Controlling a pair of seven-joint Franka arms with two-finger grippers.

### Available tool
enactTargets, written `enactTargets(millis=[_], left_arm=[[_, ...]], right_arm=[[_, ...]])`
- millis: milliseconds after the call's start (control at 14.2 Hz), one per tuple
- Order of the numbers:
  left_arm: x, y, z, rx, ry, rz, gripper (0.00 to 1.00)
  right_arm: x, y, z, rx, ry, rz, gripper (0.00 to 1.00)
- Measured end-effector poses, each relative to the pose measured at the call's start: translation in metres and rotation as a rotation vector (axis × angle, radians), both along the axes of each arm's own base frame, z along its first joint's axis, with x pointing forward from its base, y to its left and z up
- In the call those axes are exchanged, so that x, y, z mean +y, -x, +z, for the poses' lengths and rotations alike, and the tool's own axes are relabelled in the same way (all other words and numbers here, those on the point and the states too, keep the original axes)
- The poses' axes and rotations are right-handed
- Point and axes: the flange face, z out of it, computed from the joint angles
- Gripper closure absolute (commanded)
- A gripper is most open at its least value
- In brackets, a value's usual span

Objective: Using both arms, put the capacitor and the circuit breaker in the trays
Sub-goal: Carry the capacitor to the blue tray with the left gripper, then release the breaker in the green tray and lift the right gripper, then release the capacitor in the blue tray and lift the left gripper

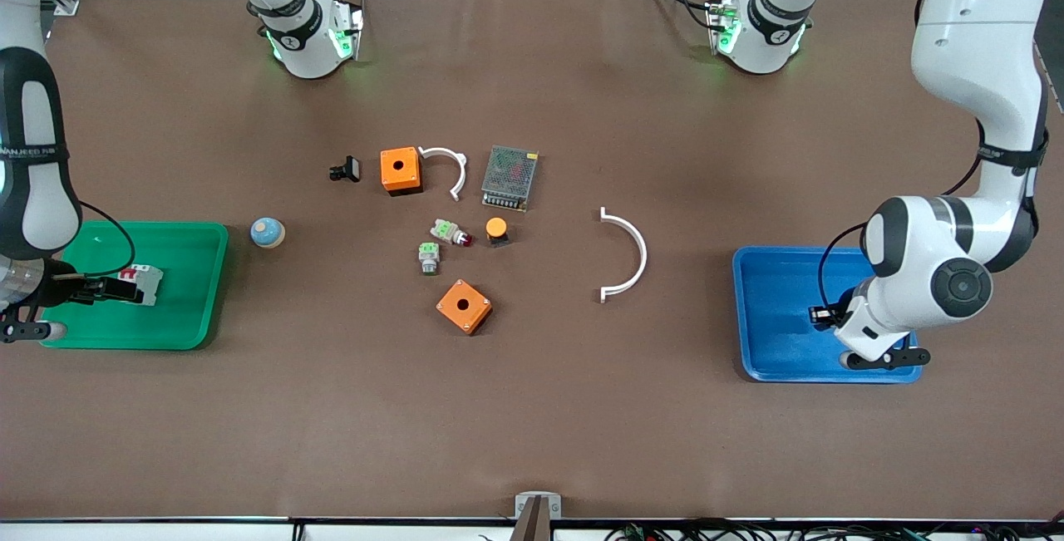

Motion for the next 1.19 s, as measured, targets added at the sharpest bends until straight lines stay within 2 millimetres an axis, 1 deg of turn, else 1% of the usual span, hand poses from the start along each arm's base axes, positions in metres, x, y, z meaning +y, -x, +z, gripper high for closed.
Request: enactTargets(millis=[70,211,281,351,491,702,842,912,982,1053,1123,1193], left_arm=[[0.002,0.000,-0.007,0.004,0.001,0.002,0.89],[0.002,0.001,-0.014,0.012,0.001,0.003,0.89],[0.002,0.001,-0.015,0.013,0.001,0.003,0.88],[0.002,0.001,-0.015,0.014,0.001,0.003,0.88],[0.003,0.002,-0.015,0.015,0.001,0.003,0.87],[0.003,0.004,-0.019,0.025,0.001,0.003,0.86],[0.003,0.006,-0.021,0.030,0.001,0.003,0.81],[0.003,0.006,-0.022,0.033,0.000,0.003,0.76],[0.003,0.007,-0.023,0.035,0.000,0.004,0.49],[0.005,0.007,-0.023,0.036,0.001,0.007,0.04],[0.007,0.007,-0.023,0.035,0.001,0.010,0.00],[0.009,0.007,-0.022,0.033,0.001,0.012,0.00]], right_arm=[[0.023,-0.004,0.014,0.017,0.019,-0.013,0.00],[0.072,-0.008,0.037,0.048,0.046,-0.033,0.00],[0.093,-0.008,0.049,0.058,0.050,-0.029,0.00],[0.109,-0.006,0.061,0.067,0.049,-0.020,0.00],[0.127,0.000,0.091,0.089,0.045,0.000,0.00],[0.143,0.014,0.144,0.132,0.038,0.002,0.00],[0.153,0.024,0.180,0.162,0.036,0.002,0.00],[0.157,0.026,0.197,0.166,0.036,0.005,0.00],[0.160,0.028,0.212,0.160,0.037,0.007,0.00],[0.161,0.028,0.224,0.152,0.038,0.007,0.00],[0.162,0.029,0.232,0.146,0.039,0.006,0.00],[0.161,0.028,0.235,0.142,0.040,0.005,0.00]])
